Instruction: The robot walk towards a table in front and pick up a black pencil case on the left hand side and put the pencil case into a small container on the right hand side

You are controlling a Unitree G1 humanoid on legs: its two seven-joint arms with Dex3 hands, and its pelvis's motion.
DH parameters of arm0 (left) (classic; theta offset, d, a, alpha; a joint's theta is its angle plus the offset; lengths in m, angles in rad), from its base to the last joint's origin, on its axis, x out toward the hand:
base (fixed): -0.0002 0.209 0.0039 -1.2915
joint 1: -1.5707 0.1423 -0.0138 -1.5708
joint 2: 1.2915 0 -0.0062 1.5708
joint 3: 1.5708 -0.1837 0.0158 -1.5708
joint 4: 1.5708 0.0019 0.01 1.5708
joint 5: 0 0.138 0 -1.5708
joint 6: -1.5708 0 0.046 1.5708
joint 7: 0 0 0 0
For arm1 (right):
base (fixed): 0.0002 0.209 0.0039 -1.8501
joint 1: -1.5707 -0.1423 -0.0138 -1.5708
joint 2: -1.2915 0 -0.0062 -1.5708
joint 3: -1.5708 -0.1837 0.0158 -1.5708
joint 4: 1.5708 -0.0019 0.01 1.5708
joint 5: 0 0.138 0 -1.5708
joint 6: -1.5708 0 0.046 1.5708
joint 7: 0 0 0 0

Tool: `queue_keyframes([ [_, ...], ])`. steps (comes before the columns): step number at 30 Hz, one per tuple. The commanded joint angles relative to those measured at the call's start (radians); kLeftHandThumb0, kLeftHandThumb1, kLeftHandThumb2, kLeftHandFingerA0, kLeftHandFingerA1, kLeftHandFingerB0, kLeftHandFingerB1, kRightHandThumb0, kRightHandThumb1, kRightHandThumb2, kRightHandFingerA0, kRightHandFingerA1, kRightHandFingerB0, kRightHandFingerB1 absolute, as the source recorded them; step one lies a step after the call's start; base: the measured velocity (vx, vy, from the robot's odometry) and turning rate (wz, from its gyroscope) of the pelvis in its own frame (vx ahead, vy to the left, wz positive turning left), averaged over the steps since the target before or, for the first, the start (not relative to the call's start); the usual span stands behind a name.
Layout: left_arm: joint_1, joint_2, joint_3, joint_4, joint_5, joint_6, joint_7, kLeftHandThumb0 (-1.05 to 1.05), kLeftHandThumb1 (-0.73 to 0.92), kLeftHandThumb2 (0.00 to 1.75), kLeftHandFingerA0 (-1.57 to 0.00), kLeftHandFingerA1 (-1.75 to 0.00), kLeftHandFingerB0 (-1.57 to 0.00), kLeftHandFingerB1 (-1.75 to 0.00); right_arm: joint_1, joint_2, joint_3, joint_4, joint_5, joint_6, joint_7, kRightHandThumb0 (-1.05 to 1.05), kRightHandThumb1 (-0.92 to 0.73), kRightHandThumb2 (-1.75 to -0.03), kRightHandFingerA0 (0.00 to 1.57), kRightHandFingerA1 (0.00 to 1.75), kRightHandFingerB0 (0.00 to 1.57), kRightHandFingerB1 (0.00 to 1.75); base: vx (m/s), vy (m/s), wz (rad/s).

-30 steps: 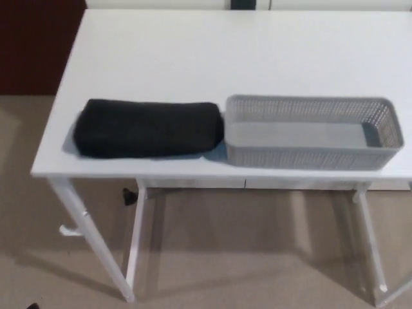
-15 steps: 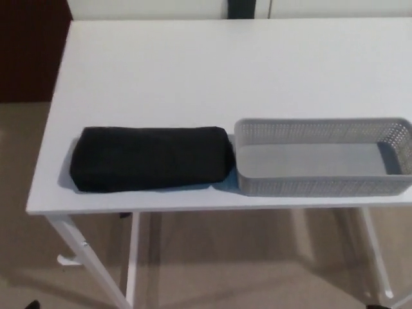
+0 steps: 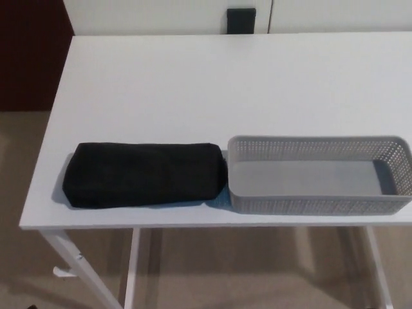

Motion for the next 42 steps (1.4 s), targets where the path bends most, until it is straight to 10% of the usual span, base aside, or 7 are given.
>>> queue_keyframes([
  [1,0.002,0.013,0.002,0.012,0.006,-0.006,0.001,-0.52,0.51,0.77,-0.12,-0.49,0.0,0.0,0.009,-0.01,-0.003,-0.005,0.002,0.0,0.0,-0.51,-0.44,-0.73,0.65,0.53,0.33,0.45,0.0,0.0,0.0],
  [8,0.076,0.0,0.12,-0.13,-0.068,-0.008,0.056,-0.79,0.43,0.75,0.0,0.0,0.0,-0.04,0.042,0.0,-0.008,-0.017,0.015,-0.009,0.006,-0.52,-0.44,-0.73,0.62,0.52,0.33,0.45,0.0,0.0,0.0],
  [22,0.254,0.265,0.637,-0.944,-0.297,0.3,0.015,-0.54,0.61,0.58,0.0,0.0,0.0,0.0,0.008,-0.013,-0.017,-0.011,0.02,0.01,0.019,-0.52,-0.44,-0.73,0.63,0.52,0.32,0.44,0.0,0.0,0.0],
  [29,-0.022,0.5,0.426,-1.231,-0.243,0.429,-0.07,-0.57,0.63,0.61,0.0,0.0,0.0,0.0,0.003,-0.011,-0.006,-0.021,0.008,0.025,0.011,-0.53,-0.44,-0.74,0.62,0.53,0.32,0.45,0.0,0.0,0.0],
  [31,-0.224,0.559,0.215,-1.219,-0.167,0.548,-0.113,-0.98,0.47,0.87,0.0,-0.09,0.0,0.0,0.003,-0.008,-0.008,-0.018,0.013,0.025,0.015,-0.47,-0.5,-0.56,0.68,0.42,0.37,0.36,-0.01,-0.02,0.04],
  [36,-0.407,0.618,0.045,-1.065,-0.092,0.491,-0.243,-0.63,0.44,0.54,0.0,0.0,0.0,0.0,0.021,-0.006,-0.004,-0.019,0.006,0.014,0.01,-0.53,-0.44,-0.74,0.63,0.53,0.32,0.45,0.0,0.0,0.0],
  [42,-0.587,0.676,-0.161,-0.945,-0.007,0.55,-0.33,-0.56,0.33,0.76,0.0,-0.19,0.0,-0.15,0.009,-0.006,-0.011,-0.009,0.02,0.019,0.026,-0.54,-0.44,-0.74,0.6,0.52,0.32,0.45,0.0,0.0,0.0],
])
